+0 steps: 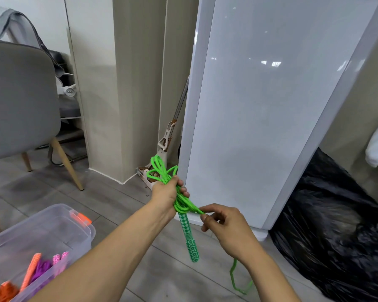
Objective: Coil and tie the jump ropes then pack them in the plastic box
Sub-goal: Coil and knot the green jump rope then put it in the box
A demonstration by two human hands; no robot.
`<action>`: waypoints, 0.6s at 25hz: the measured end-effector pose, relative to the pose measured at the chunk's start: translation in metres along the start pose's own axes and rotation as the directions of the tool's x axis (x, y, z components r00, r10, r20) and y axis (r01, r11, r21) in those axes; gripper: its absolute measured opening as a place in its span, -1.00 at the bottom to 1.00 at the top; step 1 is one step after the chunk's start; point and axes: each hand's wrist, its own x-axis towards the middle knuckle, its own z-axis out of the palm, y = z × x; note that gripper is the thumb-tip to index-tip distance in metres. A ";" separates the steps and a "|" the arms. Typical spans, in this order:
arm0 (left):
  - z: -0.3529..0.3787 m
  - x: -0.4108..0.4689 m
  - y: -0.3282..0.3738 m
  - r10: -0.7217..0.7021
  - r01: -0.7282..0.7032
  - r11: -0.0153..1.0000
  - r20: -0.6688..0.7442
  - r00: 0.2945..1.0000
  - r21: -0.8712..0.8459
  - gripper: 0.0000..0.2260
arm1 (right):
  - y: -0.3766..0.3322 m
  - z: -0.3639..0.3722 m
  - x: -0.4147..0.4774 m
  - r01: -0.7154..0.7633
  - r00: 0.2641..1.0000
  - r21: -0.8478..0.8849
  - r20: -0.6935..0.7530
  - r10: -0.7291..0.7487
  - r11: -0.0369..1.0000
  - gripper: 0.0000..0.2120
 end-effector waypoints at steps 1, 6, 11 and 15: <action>-0.003 0.006 0.004 0.024 -0.024 1.000 -0.010 1.000 -0.007 -0.78 | 0.003 -0.004 0.000 -0.017 1.000 -0.024 0.015 0.018 1.000 -0.89; -0.016 0.011 0.026 0.293 -0.293 0.880 0.058 0.954 0.373 -0.78 | 0.026 -0.033 -0.001 -0.219 0.974 -0.302 -0.128 0.188 0.928 -0.75; -0.007 -0.012 0.023 0.197 -0.390 0.678 0.358 0.913 0.623 -0.88 | 0.021 -0.031 0.001 -0.133 0.966 -0.209 -0.246 0.079 0.969 -0.81; -0.003 -0.029 0.010 0.001 -0.424 0.593 0.525 0.851 0.685 -0.85 | 0.009 -0.027 0.000 -0.027 0.978 -0.035 -0.209 0.019 0.999 -0.80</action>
